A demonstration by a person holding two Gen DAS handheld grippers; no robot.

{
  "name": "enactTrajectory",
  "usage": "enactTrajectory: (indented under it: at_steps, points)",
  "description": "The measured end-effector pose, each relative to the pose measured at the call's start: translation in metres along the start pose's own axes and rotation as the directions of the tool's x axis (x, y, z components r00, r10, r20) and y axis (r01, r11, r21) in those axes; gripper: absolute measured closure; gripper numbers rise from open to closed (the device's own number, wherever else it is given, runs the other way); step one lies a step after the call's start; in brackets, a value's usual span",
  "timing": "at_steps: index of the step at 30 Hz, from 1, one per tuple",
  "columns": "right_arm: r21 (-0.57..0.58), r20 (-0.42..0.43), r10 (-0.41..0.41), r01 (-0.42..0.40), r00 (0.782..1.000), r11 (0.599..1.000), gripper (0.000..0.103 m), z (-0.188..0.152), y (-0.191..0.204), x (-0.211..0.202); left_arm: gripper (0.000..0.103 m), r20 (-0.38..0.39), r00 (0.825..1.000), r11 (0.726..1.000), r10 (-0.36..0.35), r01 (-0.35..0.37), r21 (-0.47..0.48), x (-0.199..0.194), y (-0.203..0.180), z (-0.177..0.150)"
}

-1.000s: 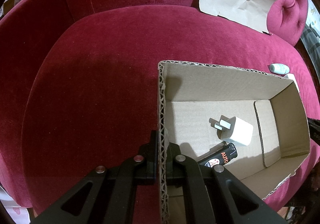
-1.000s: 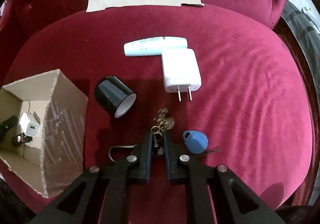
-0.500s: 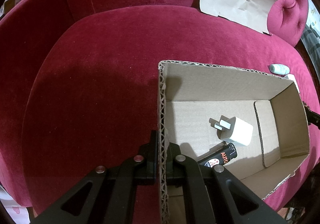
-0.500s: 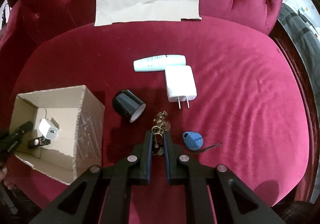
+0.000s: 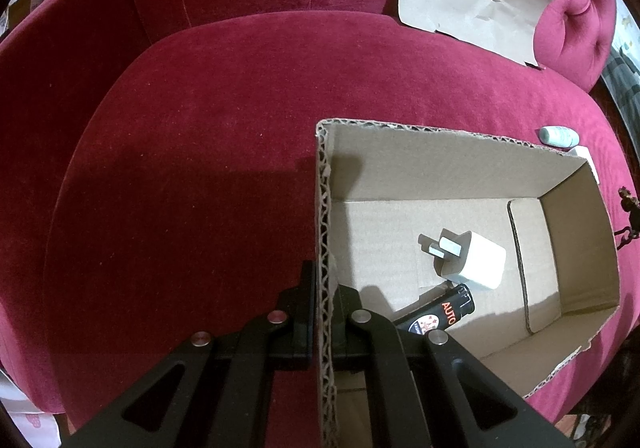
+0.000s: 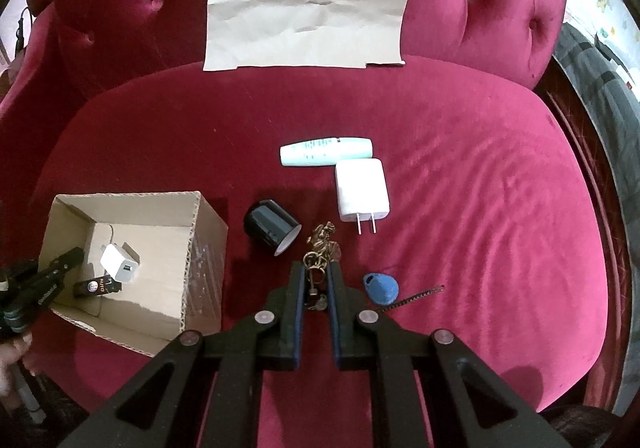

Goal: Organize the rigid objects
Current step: 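Grasp the brass keyring with the right tool and lift it, then carry the keyring into the cardboard box and open the right tool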

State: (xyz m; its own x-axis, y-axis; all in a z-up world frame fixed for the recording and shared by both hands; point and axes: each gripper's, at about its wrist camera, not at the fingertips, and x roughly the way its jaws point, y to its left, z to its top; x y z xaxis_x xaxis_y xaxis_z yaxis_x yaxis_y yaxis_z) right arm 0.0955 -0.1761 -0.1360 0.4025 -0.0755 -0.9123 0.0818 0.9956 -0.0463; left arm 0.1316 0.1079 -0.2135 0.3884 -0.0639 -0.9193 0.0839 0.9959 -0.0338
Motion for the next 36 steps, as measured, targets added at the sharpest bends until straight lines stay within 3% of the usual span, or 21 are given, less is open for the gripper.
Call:
enactTrajectory:
  at_steps: [20,36]
  points:
    - [-0.038,0.054,0.044,-0.042,0.998,0.998,0.094,0.026,0.025,-0.040,0.100,-0.001,1.000,1.000,0.005,-0.005,0.006,0.000,0.000,0.001]
    - [-0.166,0.069,0.133,-0.120,0.989,0.979,0.094,0.040,0.084,-0.053,0.100,-0.001,1.000,1.000,0.004,-0.004,0.005,0.000,0.000,0.001]
